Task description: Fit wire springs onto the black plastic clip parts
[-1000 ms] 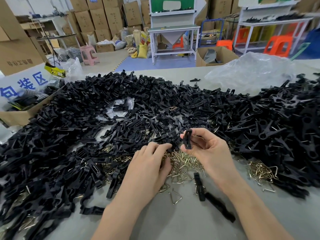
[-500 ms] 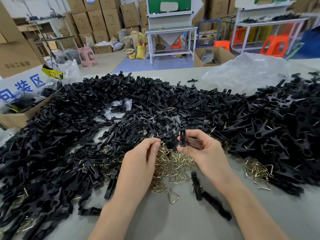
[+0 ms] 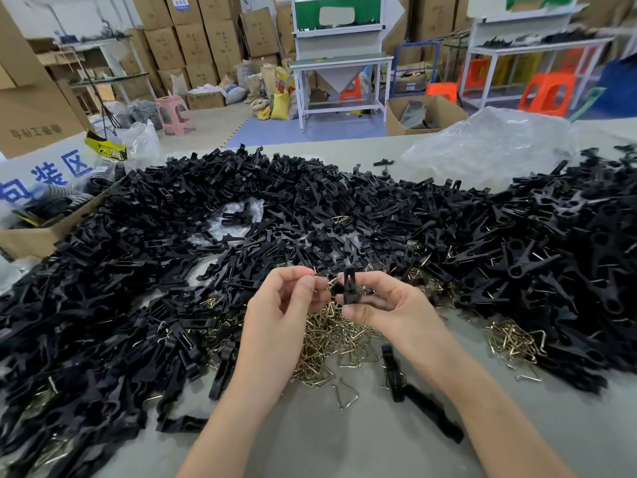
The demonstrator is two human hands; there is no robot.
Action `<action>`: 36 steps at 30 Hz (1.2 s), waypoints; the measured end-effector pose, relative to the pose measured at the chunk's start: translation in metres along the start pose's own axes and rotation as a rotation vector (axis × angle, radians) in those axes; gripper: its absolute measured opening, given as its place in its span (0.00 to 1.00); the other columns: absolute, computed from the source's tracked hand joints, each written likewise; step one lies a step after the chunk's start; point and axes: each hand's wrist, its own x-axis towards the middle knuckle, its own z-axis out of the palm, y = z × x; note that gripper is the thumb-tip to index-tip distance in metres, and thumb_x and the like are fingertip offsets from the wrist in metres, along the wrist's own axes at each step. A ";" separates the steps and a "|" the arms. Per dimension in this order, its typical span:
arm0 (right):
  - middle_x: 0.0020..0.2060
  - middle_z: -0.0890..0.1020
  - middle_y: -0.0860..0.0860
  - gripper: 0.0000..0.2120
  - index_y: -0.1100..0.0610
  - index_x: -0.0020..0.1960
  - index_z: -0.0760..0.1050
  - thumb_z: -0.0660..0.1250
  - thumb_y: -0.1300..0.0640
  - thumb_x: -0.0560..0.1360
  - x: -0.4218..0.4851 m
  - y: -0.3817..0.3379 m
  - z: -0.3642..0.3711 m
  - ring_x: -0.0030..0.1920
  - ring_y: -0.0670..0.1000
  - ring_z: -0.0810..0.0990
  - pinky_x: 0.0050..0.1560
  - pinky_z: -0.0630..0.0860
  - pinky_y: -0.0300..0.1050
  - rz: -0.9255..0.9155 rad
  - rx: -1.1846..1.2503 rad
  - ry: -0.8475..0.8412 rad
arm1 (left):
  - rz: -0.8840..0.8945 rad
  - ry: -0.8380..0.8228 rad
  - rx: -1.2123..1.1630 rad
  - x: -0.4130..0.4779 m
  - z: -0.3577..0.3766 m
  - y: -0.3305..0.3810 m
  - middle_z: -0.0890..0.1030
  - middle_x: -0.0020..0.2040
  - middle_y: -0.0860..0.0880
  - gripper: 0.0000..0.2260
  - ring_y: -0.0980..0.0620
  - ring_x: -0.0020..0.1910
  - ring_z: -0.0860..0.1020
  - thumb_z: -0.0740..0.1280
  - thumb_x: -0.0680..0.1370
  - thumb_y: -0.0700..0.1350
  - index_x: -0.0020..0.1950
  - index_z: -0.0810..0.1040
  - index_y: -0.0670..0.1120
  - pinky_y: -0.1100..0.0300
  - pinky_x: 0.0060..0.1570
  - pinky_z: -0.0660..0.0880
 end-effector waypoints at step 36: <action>0.52 0.84 0.39 0.24 0.34 0.53 0.80 0.77 0.63 0.72 0.000 0.006 0.006 0.54 0.39 0.83 0.56 0.77 0.33 -0.193 -0.250 0.174 | -0.089 -0.123 -0.145 0.001 -0.003 0.000 0.84 0.36 0.48 0.05 0.55 0.36 0.82 0.72 0.78 0.42 0.48 0.85 0.52 0.67 0.42 0.78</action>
